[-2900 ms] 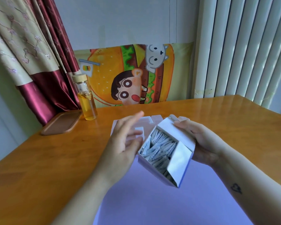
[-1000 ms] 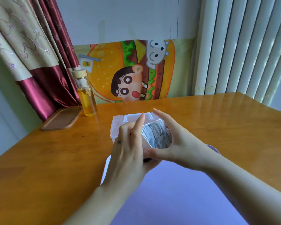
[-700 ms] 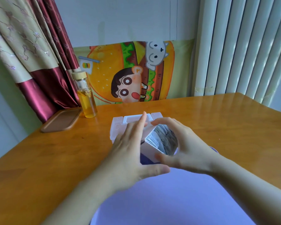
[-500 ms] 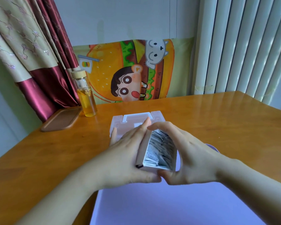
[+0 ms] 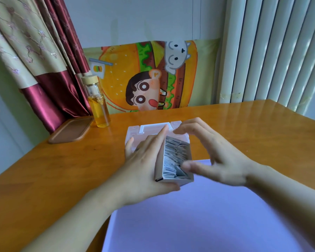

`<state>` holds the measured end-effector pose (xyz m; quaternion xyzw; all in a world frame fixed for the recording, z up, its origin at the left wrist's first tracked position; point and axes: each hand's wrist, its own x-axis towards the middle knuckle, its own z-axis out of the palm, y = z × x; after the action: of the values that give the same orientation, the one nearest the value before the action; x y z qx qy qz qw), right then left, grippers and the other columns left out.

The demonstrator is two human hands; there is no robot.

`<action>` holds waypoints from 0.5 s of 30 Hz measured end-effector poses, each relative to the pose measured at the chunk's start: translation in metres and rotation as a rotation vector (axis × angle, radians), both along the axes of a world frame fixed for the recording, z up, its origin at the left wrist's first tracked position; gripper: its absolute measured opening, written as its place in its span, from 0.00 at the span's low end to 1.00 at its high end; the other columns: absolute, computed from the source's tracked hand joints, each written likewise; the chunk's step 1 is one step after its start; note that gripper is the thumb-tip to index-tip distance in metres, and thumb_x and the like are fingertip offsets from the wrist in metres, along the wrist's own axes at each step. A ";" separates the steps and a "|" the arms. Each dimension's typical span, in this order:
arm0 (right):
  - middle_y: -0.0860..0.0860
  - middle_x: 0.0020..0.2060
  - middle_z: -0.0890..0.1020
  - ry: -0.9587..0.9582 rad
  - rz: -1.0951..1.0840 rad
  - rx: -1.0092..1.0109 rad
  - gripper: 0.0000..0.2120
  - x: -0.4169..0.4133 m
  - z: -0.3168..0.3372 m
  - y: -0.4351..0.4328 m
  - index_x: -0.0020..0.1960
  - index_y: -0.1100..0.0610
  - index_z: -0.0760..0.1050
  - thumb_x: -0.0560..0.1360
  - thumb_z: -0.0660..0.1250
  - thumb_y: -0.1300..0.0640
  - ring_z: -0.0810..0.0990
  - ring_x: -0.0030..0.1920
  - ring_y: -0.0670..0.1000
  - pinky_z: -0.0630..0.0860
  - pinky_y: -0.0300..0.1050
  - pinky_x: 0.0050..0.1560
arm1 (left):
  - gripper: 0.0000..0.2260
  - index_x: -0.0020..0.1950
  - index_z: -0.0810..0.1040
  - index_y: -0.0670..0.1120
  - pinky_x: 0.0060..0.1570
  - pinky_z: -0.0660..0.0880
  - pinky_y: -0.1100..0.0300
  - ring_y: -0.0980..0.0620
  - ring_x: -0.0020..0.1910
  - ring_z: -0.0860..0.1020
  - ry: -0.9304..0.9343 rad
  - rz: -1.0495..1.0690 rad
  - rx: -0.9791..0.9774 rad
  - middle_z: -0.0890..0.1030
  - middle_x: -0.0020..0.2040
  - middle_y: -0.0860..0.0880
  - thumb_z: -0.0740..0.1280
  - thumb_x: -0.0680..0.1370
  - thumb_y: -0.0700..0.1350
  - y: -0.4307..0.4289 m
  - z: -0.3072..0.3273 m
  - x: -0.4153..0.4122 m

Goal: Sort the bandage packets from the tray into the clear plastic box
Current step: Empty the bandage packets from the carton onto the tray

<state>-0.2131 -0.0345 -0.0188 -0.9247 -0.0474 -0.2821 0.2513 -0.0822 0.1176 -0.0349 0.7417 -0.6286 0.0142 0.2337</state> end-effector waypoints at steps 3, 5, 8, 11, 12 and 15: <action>0.44 0.51 0.74 0.026 -0.137 -0.124 0.16 -0.004 0.004 -0.005 0.56 0.53 0.77 0.73 0.64 0.46 0.74 0.54 0.45 0.72 0.41 0.53 | 0.54 0.71 0.27 0.62 0.67 0.28 0.60 0.76 0.66 0.45 -0.051 0.050 0.048 0.54 0.73 0.63 0.70 0.66 0.66 0.000 0.000 0.002; 0.41 0.48 0.75 0.045 -0.195 -0.133 0.12 0.004 0.001 0.000 0.55 0.51 0.78 0.73 0.67 0.50 0.75 0.50 0.43 0.73 0.41 0.46 | 0.54 0.69 0.23 0.62 0.68 0.28 0.57 0.69 0.70 0.46 -0.102 0.071 0.074 0.53 0.74 0.62 0.69 0.67 0.67 0.000 0.000 0.000; 0.42 0.44 0.79 -0.007 -0.244 -0.172 0.08 0.011 -0.001 0.006 0.48 0.50 0.80 0.71 0.68 0.50 0.76 0.43 0.44 0.73 0.42 0.41 | 0.55 0.68 0.22 0.61 0.69 0.28 0.54 0.66 0.70 0.46 -0.158 0.100 0.073 0.53 0.74 0.62 0.68 0.67 0.67 -0.001 0.002 -0.002; 0.44 0.38 0.80 0.006 -0.311 -0.310 0.10 0.013 -0.001 0.011 0.45 0.48 0.81 0.68 0.65 0.47 0.75 0.38 0.47 0.72 0.44 0.39 | 0.54 0.68 0.21 0.60 0.67 0.27 0.55 0.63 0.71 0.48 -0.200 0.102 0.109 0.53 0.73 0.61 0.67 0.68 0.68 -0.001 0.004 -0.002; 0.44 0.36 0.79 0.014 -0.339 -0.369 0.09 0.016 -0.004 0.012 0.43 0.47 0.81 0.68 0.64 0.46 0.75 0.35 0.49 0.72 0.45 0.36 | 0.54 0.67 0.21 0.59 0.67 0.27 0.54 0.62 0.72 0.49 -0.228 0.103 0.111 0.53 0.73 0.60 0.66 0.68 0.68 -0.002 0.005 -0.002; 0.46 0.31 0.74 -0.028 -0.405 -0.412 0.12 0.025 -0.012 0.011 0.36 0.48 0.80 0.69 0.59 0.47 0.73 0.30 0.51 0.68 0.43 0.31 | 0.52 0.67 0.20 0.59 0.68 0.27 0.52 0.59 0.73 0.53 -0.304 0.103 0.113 0.56 0.72 0.59 0.63 0.68 0.69 -0.005 0.006 -0.001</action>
<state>-0.1882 -0.0236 -0.0305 -0.9428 0.0786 -0.3238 -0.0038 -0.0835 0.1126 -0.0289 0.7743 -0.6175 0.1026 0.0927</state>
